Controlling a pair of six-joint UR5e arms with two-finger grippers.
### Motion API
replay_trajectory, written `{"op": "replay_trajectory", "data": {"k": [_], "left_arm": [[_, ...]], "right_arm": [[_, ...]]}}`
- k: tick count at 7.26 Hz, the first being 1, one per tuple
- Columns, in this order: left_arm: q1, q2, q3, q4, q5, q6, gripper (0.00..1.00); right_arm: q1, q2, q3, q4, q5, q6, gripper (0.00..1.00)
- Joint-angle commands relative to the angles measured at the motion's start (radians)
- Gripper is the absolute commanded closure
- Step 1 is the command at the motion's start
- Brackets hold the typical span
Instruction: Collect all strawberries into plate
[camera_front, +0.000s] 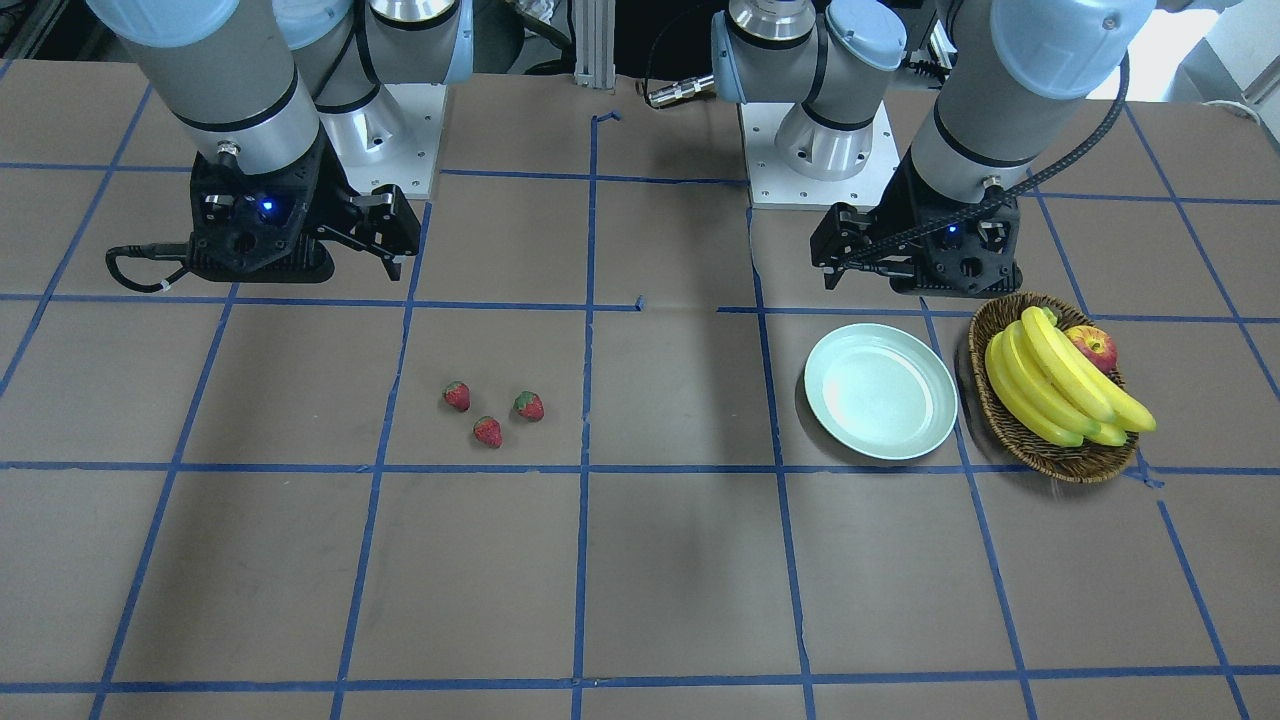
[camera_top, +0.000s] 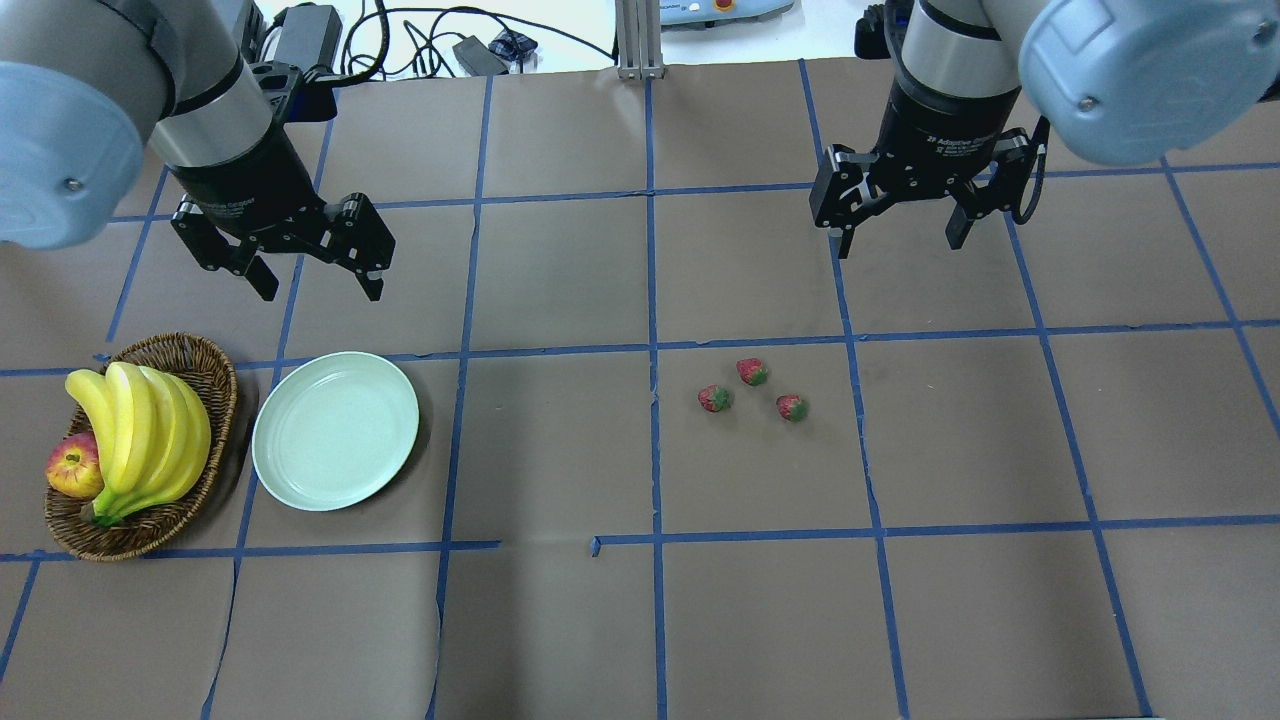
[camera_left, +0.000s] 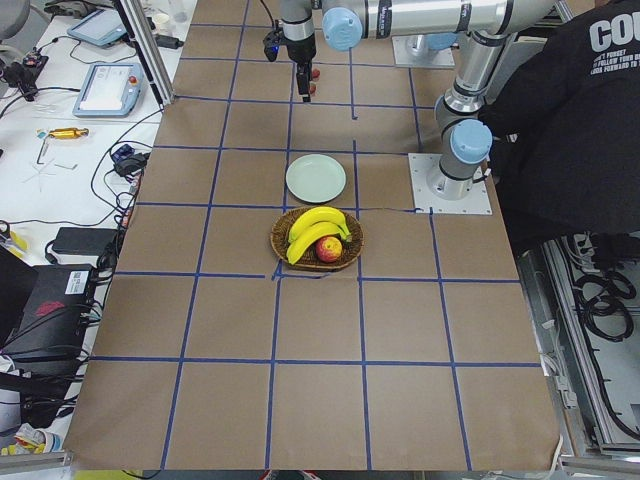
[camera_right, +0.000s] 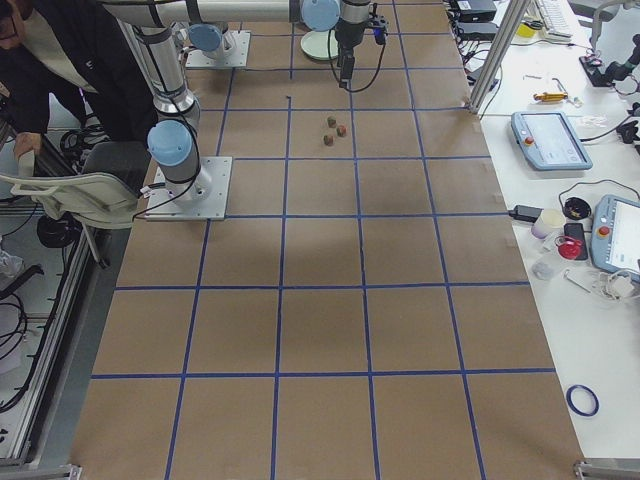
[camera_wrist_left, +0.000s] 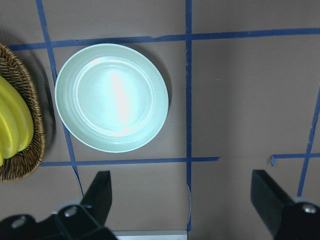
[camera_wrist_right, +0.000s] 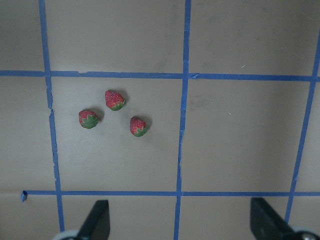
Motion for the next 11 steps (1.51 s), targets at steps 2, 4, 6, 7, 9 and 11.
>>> {"op": "replay_trajectory", "data": {"k": [2, 4, 6, 7, 9, 11], "left_arm": [[-0.003, 0.0, -0.02, 0.027, -0.005, -0.011, 0.0], [-0.005, 0.0, -0.022, 0.027, 0.002, -0.016, 0.0], [-0.006, 0.038, -0.01, 0.027, 0.01, -0.017, 0.0], [-0.006, 0.041, -0.007, 0.027, 0.007, -0.017, 0.0], [-0.006, 0.043, -0.005, 0.027, 0.01, -0.017, 0.0], [-0.006, 0.04, -0.007, 0.026, 0.007, -0.017, 0.0]], "right_arm": [[0.002, 0.001, 0.001, 0.0, -0.005, -0.006, 0.0], [0.0, 0.003, 0.002, -0.006, -0.01, -0.006, 0.0], [0.002, 0.005, 0.013, -0.002, -0.007, -0.006, 0.0], [0.002, 0.003, 0.013, 0.0, -0.002, -0.006, 0.0], [0.002, 0.003, 0.012, -0.002, -0.004, -0.006, 0.0], [0.002, 0.003, 0.004, -0.003, 0.002, -0.006, 0.0]]}}
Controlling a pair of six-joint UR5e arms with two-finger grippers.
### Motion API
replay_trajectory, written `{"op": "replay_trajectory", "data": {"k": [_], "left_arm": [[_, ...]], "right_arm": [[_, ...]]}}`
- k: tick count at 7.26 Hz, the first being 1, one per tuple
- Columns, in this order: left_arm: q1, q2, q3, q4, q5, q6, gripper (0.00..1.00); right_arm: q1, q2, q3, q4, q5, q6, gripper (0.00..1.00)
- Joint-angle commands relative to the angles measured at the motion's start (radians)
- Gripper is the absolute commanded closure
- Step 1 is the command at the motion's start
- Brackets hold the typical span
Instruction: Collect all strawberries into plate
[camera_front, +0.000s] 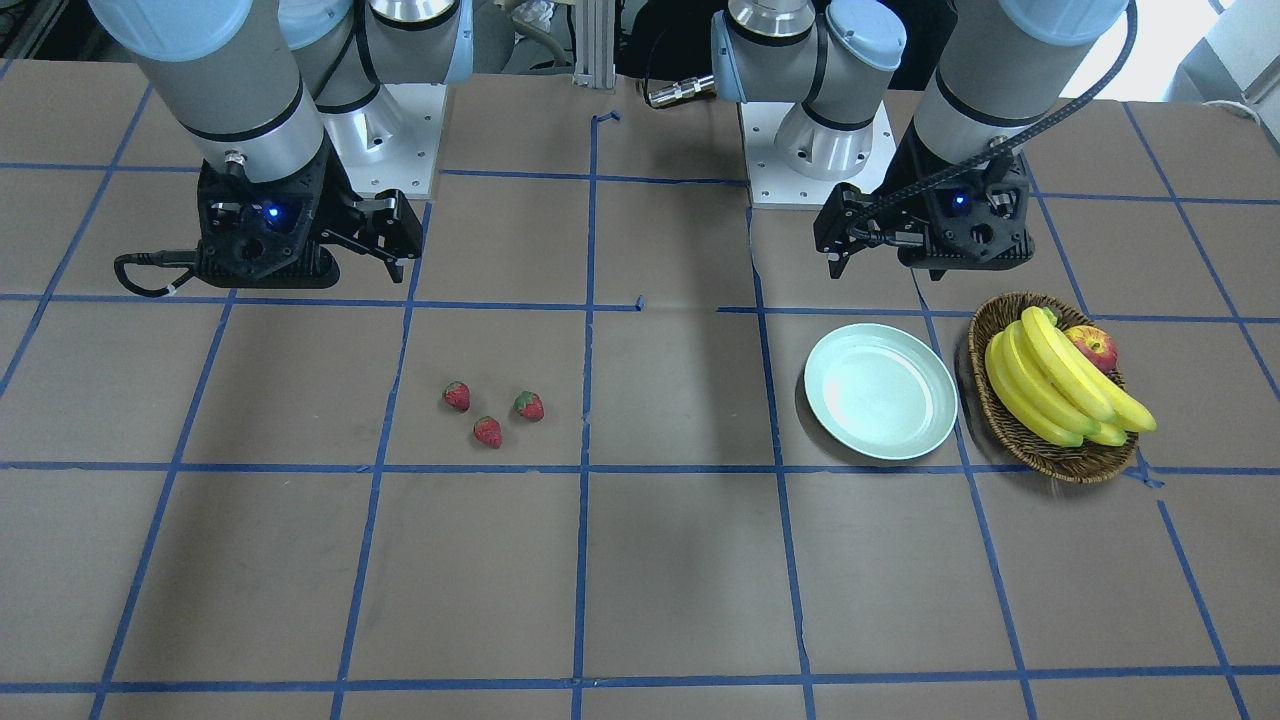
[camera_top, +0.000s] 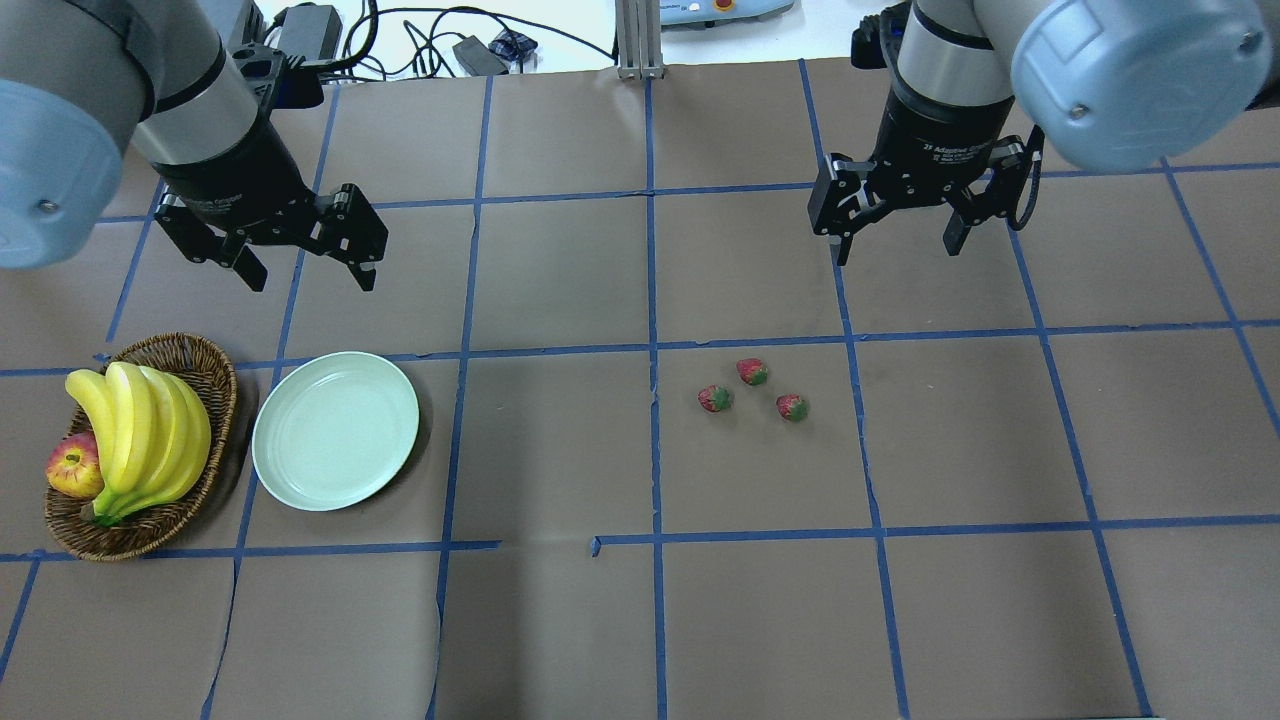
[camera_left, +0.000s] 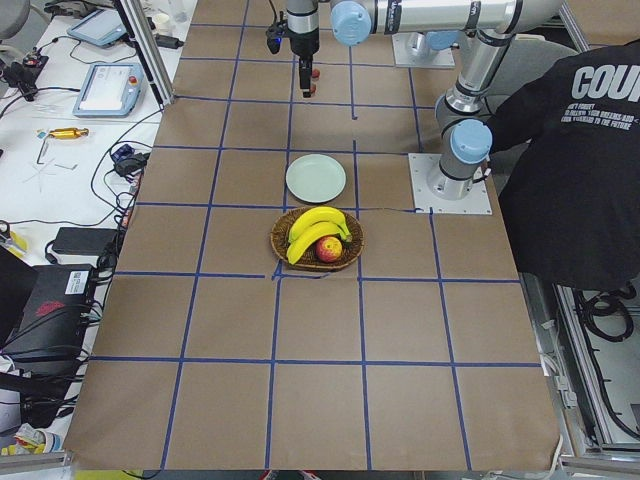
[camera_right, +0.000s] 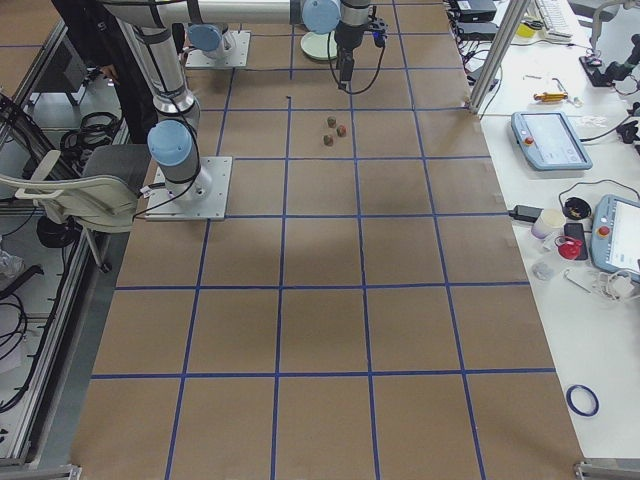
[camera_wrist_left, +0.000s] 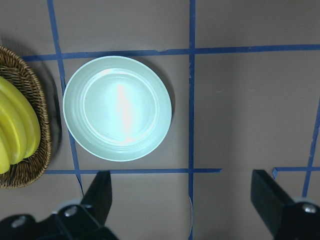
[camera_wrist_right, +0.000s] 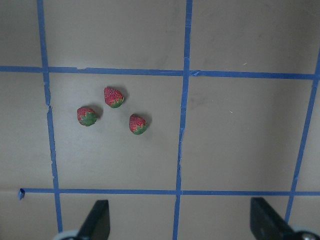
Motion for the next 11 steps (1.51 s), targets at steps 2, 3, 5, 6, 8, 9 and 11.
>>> {"op": "replay_trajectory", "data": {"k": [2, 3, 5, 6, 8, 9, 11], "left_arm": [[-0.002, -0.002, -0.001, -0.001, -0.012, 0.0, 0.0], [0.0, -0.002, -0.001, -0.001, -0.002, 0.0, 0.0], [0.002, -0.017, -0.007, -0.001, -0.013, 0.003, 0.0], [0.002, -0.021, -0.007, -0.002, -0.015, 0.003, 0.0], [0.002, -0.023, -0.008, -0.001, -0.012, 0.002, 0.0], [0.002, -0.025, -0.01, -0.001, -0.007, 0.0, 0.0], [0.002, -0.025, -0.011, -0.002, -0.009, -0.002, 0.0]], "right_arm": [[0.0, 0.001, -0.006, 0.001, -0.005, 0.0, 0.0], [0.0, 0.001, -0.006, 0.001, -0.005, 0.0, 0.0], [0.0, 0.001, -0.007, 0.001, 0.002, 0.0, 0.0], [0.002, 0.003, -0.007, 0.0, 0.002, 0.0, 0.0], [0.0, 0.009, -0.007, -0.005, -0.005, -0.008, 0.0], [0.0, 0.01, -0.009, -0.01, 0.022, 0.0, 0.0], [-0.001, 0.014, -0.007, -0.036, 0.053, -0.012, 0.0]]}}
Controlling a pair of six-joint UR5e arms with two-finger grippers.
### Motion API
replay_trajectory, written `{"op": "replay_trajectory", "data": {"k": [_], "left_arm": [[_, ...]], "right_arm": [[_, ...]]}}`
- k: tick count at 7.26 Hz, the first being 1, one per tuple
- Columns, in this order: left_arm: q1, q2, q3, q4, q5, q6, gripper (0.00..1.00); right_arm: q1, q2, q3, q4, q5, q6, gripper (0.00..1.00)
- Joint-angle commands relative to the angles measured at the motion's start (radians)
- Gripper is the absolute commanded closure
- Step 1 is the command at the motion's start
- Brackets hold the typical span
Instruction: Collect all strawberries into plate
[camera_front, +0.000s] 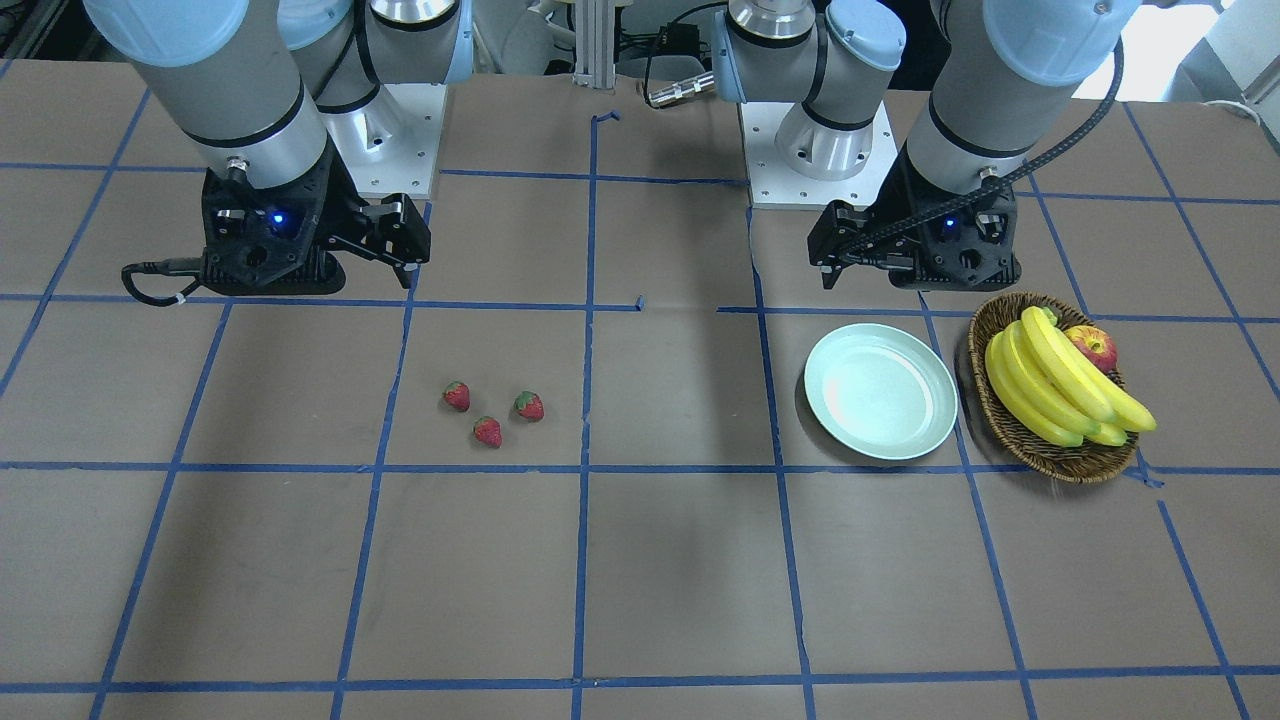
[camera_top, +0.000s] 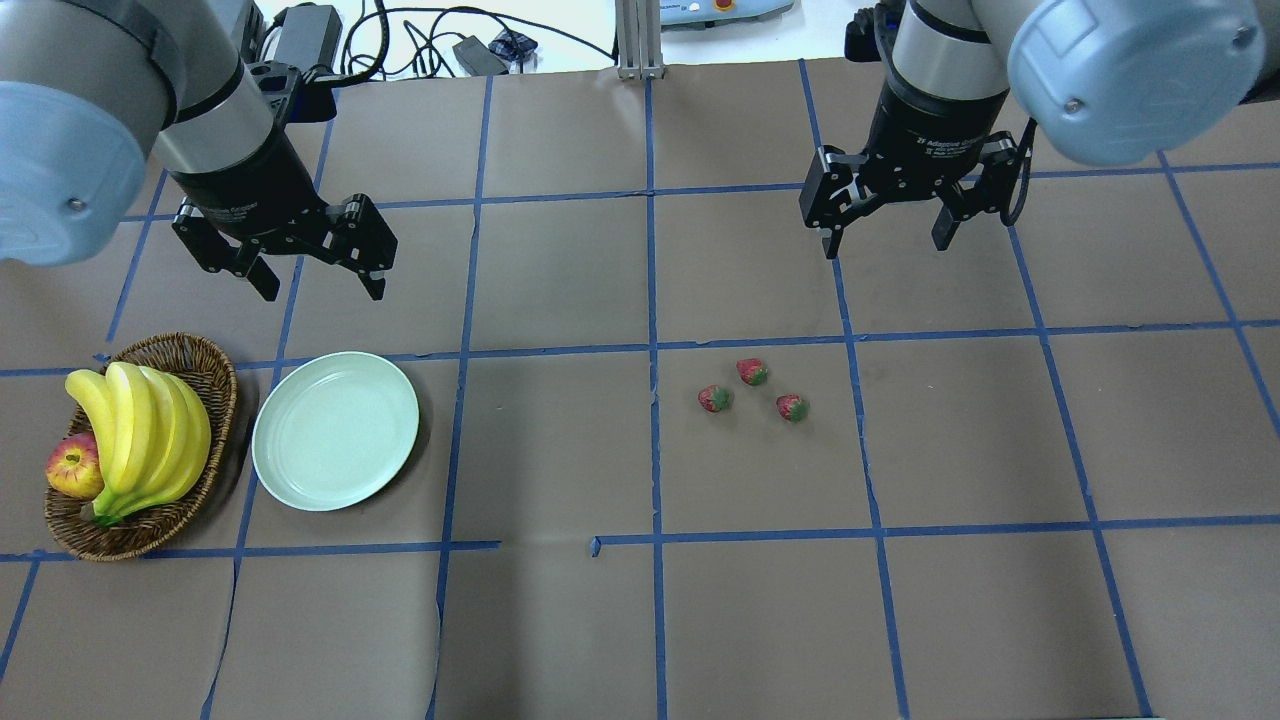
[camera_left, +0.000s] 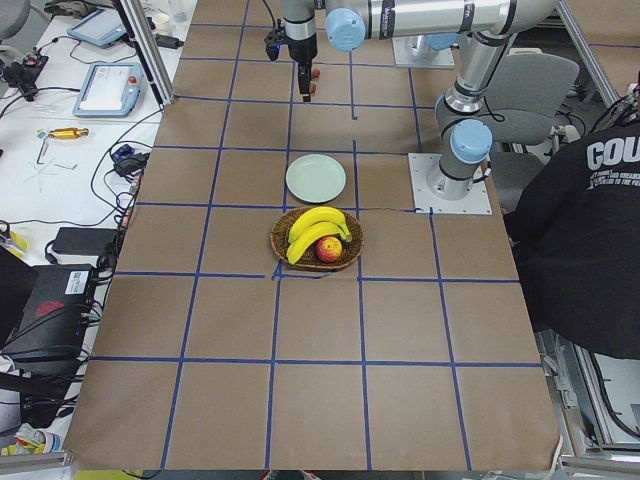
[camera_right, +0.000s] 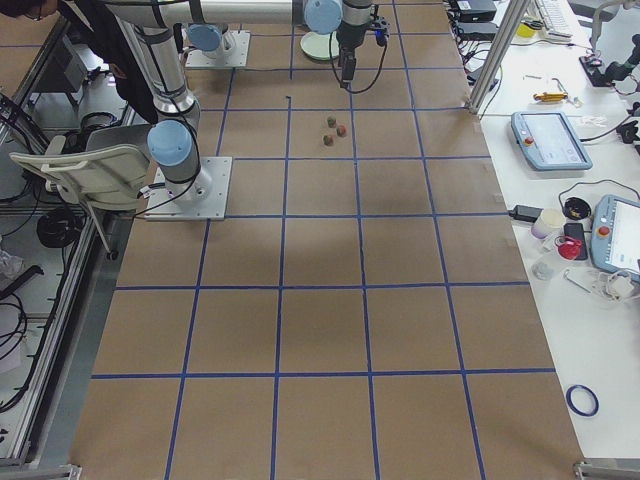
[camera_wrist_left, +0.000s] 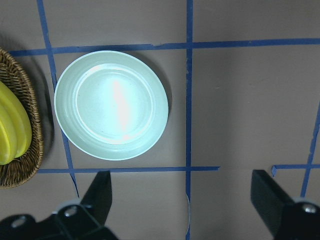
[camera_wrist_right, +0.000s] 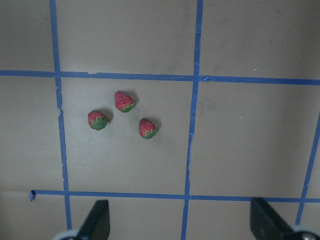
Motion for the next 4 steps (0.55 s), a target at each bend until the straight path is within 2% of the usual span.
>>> {"op": "replay_trajectory", "data": {"k": [1, 3, 4], "left_arm": [[0.0, -0.002, -0.001, 0.0, -0.002, -0.001, 0.0], [0.0, -0.002, -0.003, 0.0, -0.008, -0.005, 0.0], [-0.001, -0.003, -0.012, 0.0, -0.011, -0.005, 0.0]], "right_arm": [[0.0, 0.002, 0.008, -0.019, 0.018, -0.003, 0.0], [0.008, 0.02, 0.016, -0.035, 0.018, -0.068, 0.0], [0.032, 0.039, 0.023, -0.038, 0.014, -0.193, 0.0]]}}
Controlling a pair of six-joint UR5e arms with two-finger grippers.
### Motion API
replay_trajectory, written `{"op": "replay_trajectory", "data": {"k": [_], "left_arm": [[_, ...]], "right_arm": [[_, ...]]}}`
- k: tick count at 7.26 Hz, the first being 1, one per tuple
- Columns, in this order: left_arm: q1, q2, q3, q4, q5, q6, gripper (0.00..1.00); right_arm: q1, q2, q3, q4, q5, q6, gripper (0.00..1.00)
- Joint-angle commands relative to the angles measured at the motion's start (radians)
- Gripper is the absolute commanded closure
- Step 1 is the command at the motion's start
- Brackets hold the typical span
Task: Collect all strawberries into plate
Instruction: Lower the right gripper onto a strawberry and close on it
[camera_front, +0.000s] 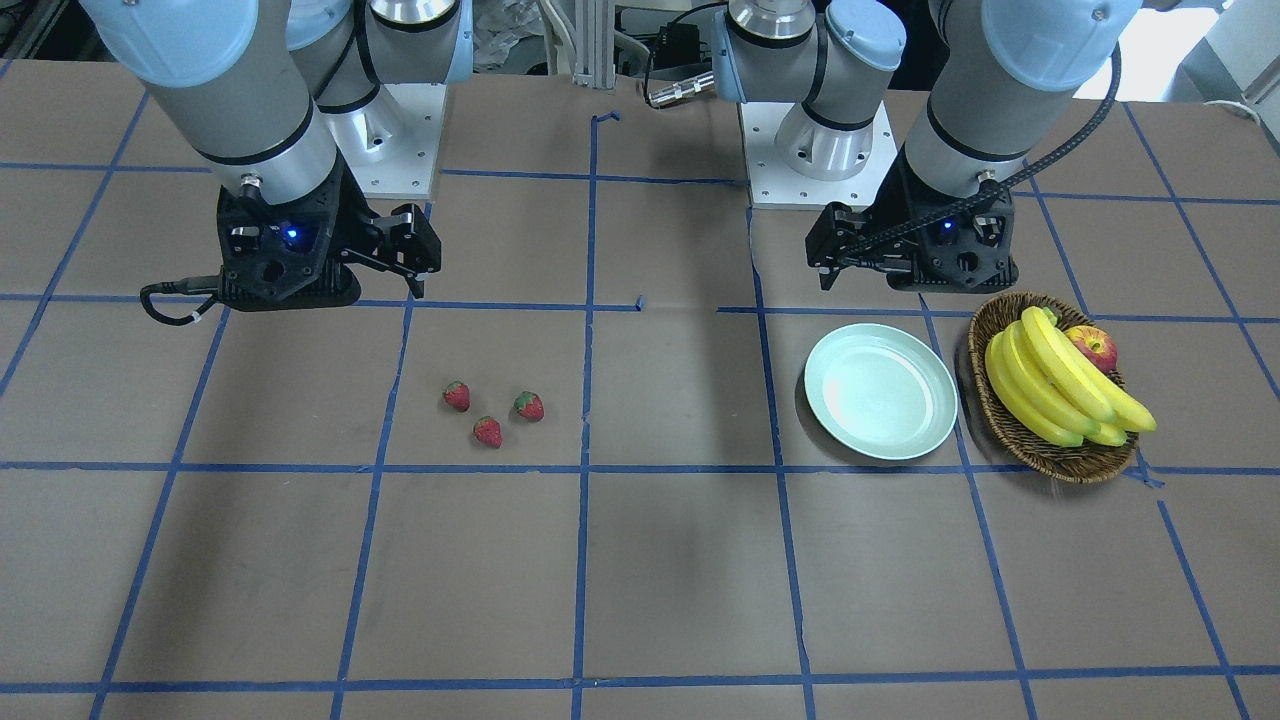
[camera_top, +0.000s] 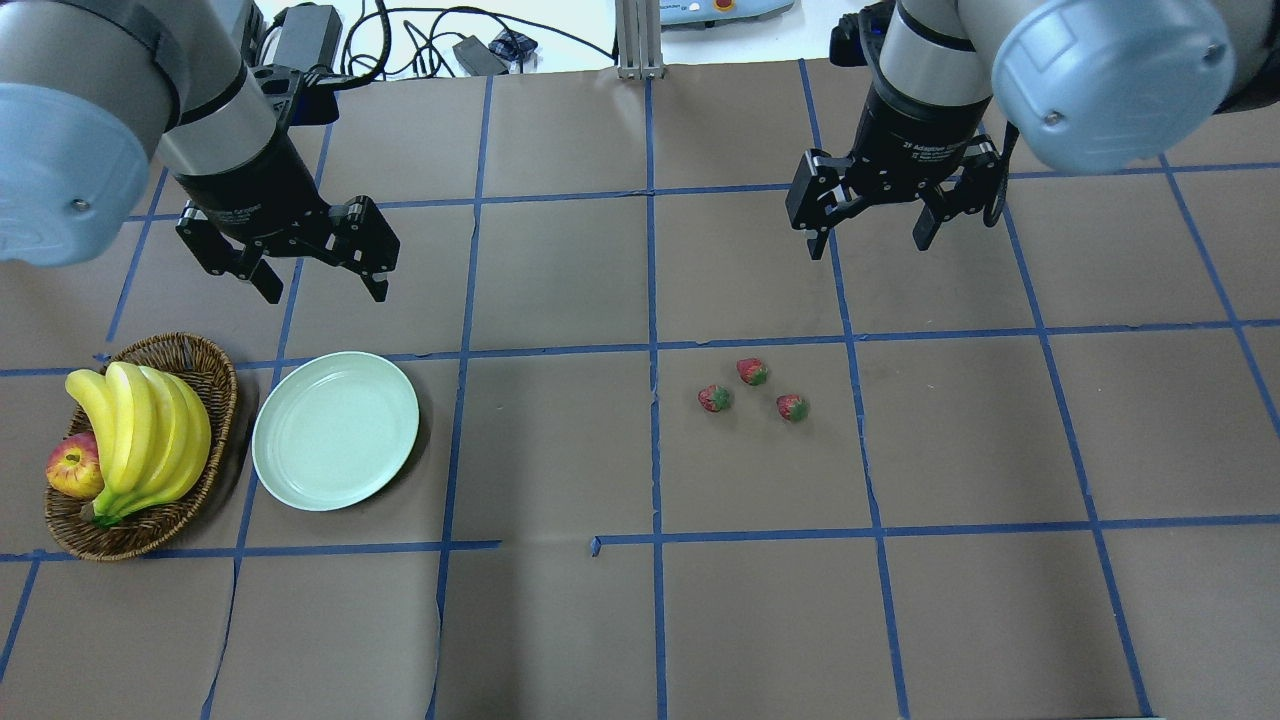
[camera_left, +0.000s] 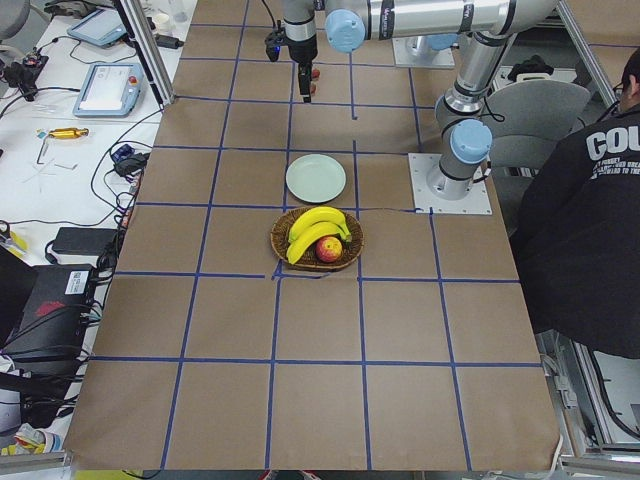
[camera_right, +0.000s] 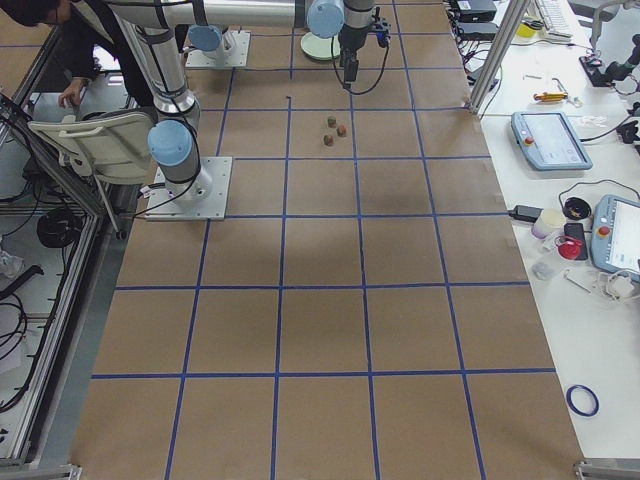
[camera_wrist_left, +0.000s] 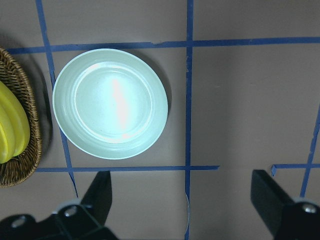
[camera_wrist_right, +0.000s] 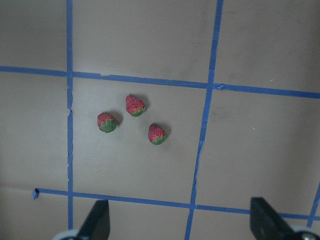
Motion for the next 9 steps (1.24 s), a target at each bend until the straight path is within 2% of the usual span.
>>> {"op": "replay_trajectory", "data": {"k": [1, 2, 3, 6, 9], "left_arm": [[-0.001, -0.001, -0.015, 0.0, -0.005, -0.002, 0.0], [-0.001, -0.004, -0.018, 0.002, -0.005, -0.002, 0.0], [-0.001, -0.004, -0.018, 0.0, -0.006, -0.002, 0.0], [-0.007, -0.012, -0.021, 0.0, -0.006, -0.002, 0.0], [-0.011, -0.013, -0.039, 0.002, -0.005, -0.001, 0.0]], "right_arm": [[0.027, 0.041, 0.023, -0.005, 0.001, -0.145, 0.0], [0.032, 0.065, 0.05, -0.013, -0.002, -0.204, 0.0], [0.035, 0.096, 0.094, -0.113, 0.001, -0.232, 0.0], [0.044, 0.147, 0.312, -0.38, 0.003, -0.246, 0.0], [0.044, 0.229, 0.334, -0.43, 0.004, -0.301, 0.0]]}}
